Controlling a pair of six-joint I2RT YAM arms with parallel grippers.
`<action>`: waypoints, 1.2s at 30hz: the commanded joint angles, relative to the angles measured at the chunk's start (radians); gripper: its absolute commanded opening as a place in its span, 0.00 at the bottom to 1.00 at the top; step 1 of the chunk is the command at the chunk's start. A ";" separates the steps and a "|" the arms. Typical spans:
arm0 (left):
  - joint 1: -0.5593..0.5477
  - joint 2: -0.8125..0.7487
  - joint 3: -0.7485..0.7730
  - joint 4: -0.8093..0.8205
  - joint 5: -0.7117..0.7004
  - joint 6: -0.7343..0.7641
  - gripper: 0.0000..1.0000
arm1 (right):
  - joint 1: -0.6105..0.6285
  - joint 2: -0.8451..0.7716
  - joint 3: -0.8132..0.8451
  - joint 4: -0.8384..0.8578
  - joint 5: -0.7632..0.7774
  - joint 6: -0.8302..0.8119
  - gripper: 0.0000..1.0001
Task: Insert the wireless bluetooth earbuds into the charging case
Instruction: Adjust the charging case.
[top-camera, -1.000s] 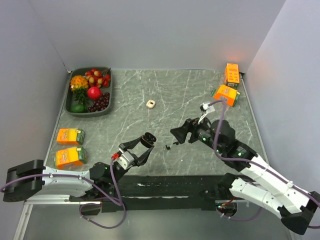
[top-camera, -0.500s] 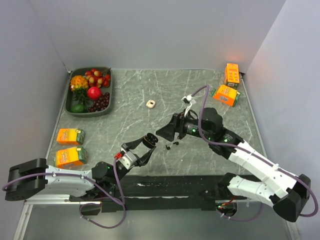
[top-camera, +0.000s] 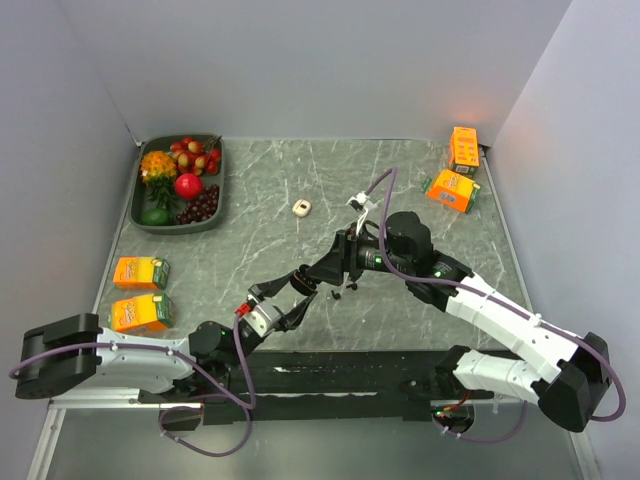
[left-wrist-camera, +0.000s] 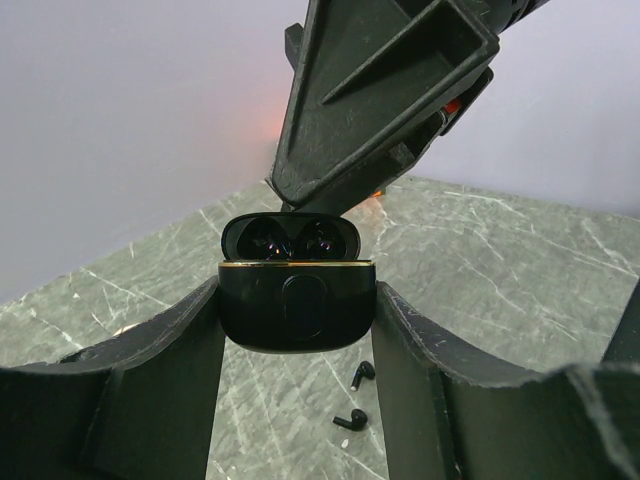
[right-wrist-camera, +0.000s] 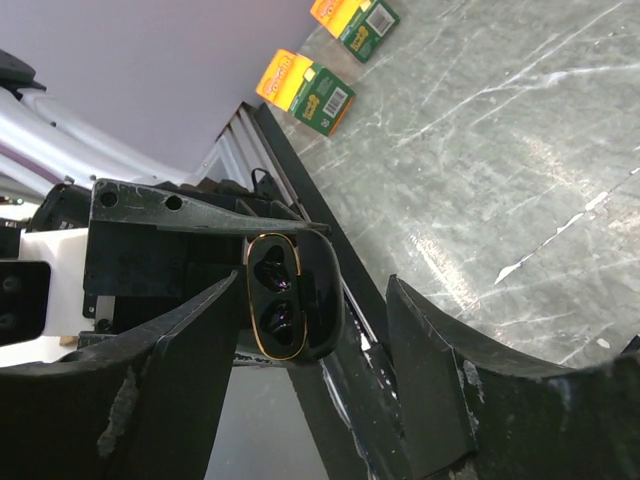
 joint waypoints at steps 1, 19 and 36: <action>-0.008 0.008 0.043 0.090 0.018 -0.006 0.01 | 0.001 0.003 0.033 0.058 -0.037 -0.007 0.65; -0.008 -0.012 0.037 0.103 0.029 -0.032 0.01 | 0.001 0.037 0.025 0.101 -0.078 0.004 0.39; -0.008 -0.015 0.037 0.109 0.021 -0.036 0.01 | 0.003 0.055 0.025 0.084 -0.101 -0.001 0.21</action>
